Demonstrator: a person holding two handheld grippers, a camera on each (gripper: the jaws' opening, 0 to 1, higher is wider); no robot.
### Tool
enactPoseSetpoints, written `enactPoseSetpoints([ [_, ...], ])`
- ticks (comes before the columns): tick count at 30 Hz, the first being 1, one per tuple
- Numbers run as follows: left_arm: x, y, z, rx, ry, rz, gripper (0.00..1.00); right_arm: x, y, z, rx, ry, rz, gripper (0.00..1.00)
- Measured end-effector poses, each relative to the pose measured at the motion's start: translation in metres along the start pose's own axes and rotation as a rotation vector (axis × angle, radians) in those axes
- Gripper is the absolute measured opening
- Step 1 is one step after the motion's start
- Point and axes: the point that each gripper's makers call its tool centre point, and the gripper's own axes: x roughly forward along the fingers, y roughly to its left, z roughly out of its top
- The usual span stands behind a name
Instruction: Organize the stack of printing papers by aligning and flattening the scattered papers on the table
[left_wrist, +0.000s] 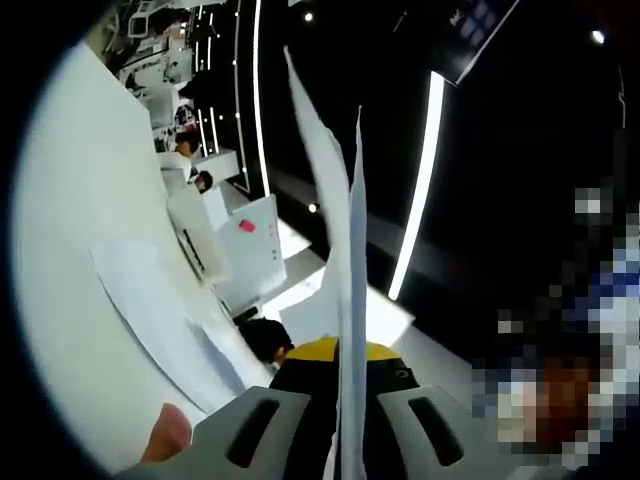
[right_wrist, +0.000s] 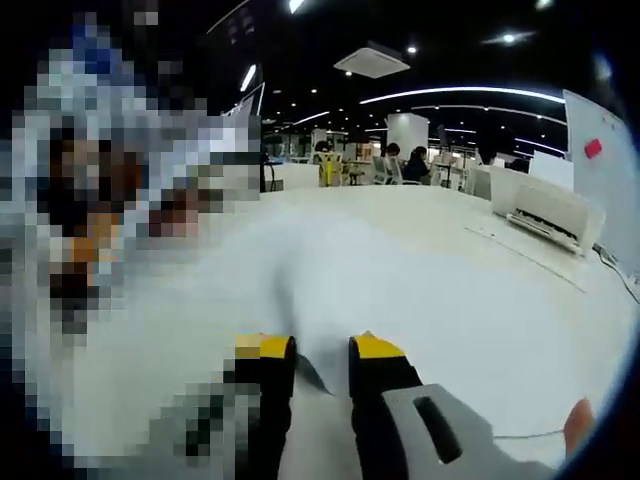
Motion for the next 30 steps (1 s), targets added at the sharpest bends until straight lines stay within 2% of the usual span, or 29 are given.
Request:
enactPoseSetpoints([
  [2, 0.000, 0.000, 0.001, 0.001, 0.000, 0.000, 0.06, 0.000, 0.002, 0.000, -0.010, 0.007, -0.003, 0.10],
  [5, 0.000, 0.001, 0.001, 0.001, -0.001, 0.002, 0.06, -0.001, 0.004, 0.001, -0.095, 0.024, -0.010, 0.06],
  [10, 0.000, -0.001, -0.002, 0.002, 0.001, 0.002, 0.06, -0.001, 0.006, 0.000, -0.092, 0.028, -0.001, 0.02],
  [16, 0.001, 0.000, -0.002, 0.000, -0.001, 0.005, 0.06, -0.004, 0.004, 0.001, -0.013, 0.029, -0.021, 0.00],
  [20, 0.001, -0.001, -0.002, 0.002, -0.002, 0.004, 0.06, -0.011, 0.003, 0.023, 0.166, -0.074, -0.012, 0.00],
  [23, 0.001, -0.001, -0.003, 0.002, -0.003, 0.006, 0.06, -0.018, -0.001, 0.031, 0.170, -0.098, -0.019, 0.00],
  [28, 0.001, 0.001, 0.000, 0.002, -0.003, 0.008, 0.06, -0.033, -0.004, 0.049, 0.283, -0.127, -0.025, 0.00],
  [30, 0.001, 0.002, -0.001, 0.005, 0.006, 0.009, 0.06, -0.042, -0.005, 0.063, 0.345, -0.164, -0.023, 0.00],
])
